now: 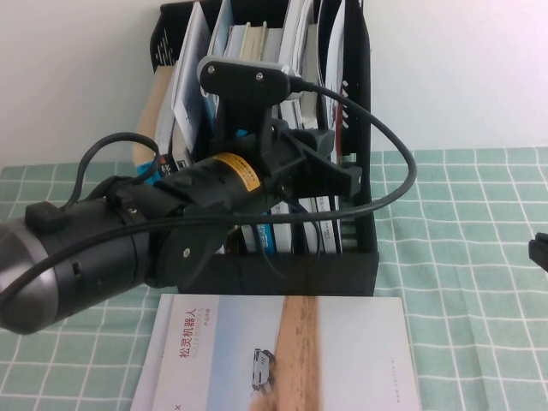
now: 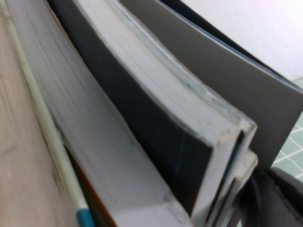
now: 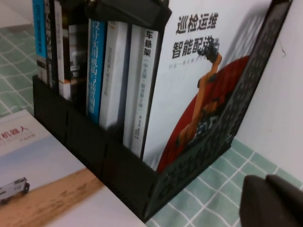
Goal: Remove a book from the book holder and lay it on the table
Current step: Hold the bookshelf
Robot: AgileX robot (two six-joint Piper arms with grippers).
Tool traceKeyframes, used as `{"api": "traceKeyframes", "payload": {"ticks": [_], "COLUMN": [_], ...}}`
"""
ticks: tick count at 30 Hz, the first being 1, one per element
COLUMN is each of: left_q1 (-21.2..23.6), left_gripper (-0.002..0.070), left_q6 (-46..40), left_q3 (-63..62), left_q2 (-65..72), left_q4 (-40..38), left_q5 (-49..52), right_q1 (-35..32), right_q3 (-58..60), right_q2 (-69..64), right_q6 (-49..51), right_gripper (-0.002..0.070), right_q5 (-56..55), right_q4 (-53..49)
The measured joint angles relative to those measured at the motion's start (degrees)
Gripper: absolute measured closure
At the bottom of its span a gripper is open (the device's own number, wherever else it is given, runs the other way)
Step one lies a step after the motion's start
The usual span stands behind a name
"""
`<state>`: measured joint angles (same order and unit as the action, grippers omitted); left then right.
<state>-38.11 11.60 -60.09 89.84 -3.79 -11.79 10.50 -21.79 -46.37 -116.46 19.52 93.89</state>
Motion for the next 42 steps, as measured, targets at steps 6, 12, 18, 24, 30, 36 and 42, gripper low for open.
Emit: {"api": "traceKeyframes", "payload": {"ticks": [6, 12, 18, 24, 30, 36, 42], "left_q1": [0.00, 0.00, 0.00, 0.00, 0.13, 0.15, 0.15], "left_gripper": [0.0678, 0.0678, 0.0678, 0.0678, 0.0678, 0.0678, 0.0678], "left_q6": [2.04, 6.40, 8.12, 10.14, 11.91, 12.57, 13.06], "left_q3": [0.00, 0.00, 0.00, 0.00, 0.00, 0.00, 0.00], "left_q2": [0.13, 0.13, 0.13, 0.13, 0.13, 0.13, 0.13], "left_q4": [-0.33, -0.33, -0.33, -0.39, -0.53, -0.62, -0.67], "left_q5": [-3.08, -5.59, -7.83, -9.65, -11.20, -11.41, -11.51], "right_q1": [0.13, 0.13, 0.13, 0.13, 0.13, 0.13, 0.13], "right_q3": [-3.12, -5.93, -6.18, -8.74, -11.35, -11.49, -11.61], "right_q2": [-7.23, -15.23, -21.89, -27.34, -30.03, -30.23, -30.31], "right_q6": [-7.12, -7.54, -4.34, -13.43, -8.33, 12.86, 19.57], "right_gripper": [0.0530, 0.0390, 0.0376, 0.0374, 0.0374, 0.0432, 0.0510], "right_q5": [6.72, 14.83, 7.58, 9.69, 13.97, 0.68, -20.80], "right_q4": [3.26, 3.38, 2.83, 3.66, 2.60, -15.90, -20.20]}}
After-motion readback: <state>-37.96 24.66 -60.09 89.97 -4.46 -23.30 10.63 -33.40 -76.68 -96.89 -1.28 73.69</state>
